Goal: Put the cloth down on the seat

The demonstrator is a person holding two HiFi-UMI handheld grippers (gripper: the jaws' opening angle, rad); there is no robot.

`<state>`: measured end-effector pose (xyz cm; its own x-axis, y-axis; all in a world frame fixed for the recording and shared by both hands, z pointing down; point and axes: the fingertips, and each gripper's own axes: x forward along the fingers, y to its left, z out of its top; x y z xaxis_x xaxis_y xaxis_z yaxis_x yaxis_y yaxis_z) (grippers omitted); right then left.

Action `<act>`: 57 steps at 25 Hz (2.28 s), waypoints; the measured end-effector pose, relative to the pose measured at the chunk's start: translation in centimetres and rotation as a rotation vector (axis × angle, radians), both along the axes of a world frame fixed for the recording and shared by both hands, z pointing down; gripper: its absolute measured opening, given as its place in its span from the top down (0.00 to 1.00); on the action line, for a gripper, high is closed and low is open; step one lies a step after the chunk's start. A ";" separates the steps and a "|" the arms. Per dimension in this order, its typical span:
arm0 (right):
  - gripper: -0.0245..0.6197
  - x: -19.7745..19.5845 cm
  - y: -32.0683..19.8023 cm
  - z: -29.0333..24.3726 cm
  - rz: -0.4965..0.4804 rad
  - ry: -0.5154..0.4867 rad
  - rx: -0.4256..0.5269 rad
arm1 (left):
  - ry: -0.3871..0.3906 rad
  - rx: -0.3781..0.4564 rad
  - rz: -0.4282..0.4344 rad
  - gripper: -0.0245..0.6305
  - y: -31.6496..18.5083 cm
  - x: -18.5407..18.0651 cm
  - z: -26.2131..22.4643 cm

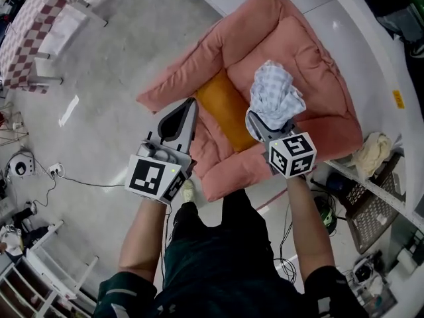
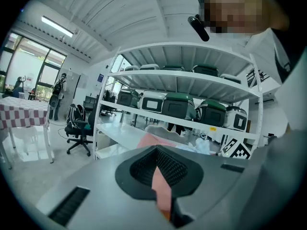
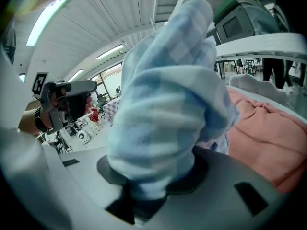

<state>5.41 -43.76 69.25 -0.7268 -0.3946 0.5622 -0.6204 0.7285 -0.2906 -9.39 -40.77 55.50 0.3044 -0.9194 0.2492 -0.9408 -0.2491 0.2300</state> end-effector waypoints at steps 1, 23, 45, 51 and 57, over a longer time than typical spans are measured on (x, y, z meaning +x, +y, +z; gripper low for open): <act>0.70 -0.1 -0.2 1.4 -0.006 0.012 -0.008 | 0.005 -0.010 -0.006 0.96 -0.2 0.0 1.0; 0.68 -4.8 -1.7 22.2 -0.245 0.338 -0.091 | 0.022 -0.126 -0.054 0.96 -2.3 -0.5 10.9; 0.48 -5.1 1.1 19.1 -0.255 0.421 -0.236 | 0.021 -0.107 -0.021 0.96 1.5 -0.4 7.1; 0.81 -4.9 1.2 12.4 -0.121 0.304 -0.132 | 0.021 -0.084 -0.025 0.96 3.9 -0.9 5.5; 0.93 -5.7 3.0 3.8 -0.044 0.183 0.006 | 0.045 -0.106 -0.016 0.96 6.5 -1.7 3.2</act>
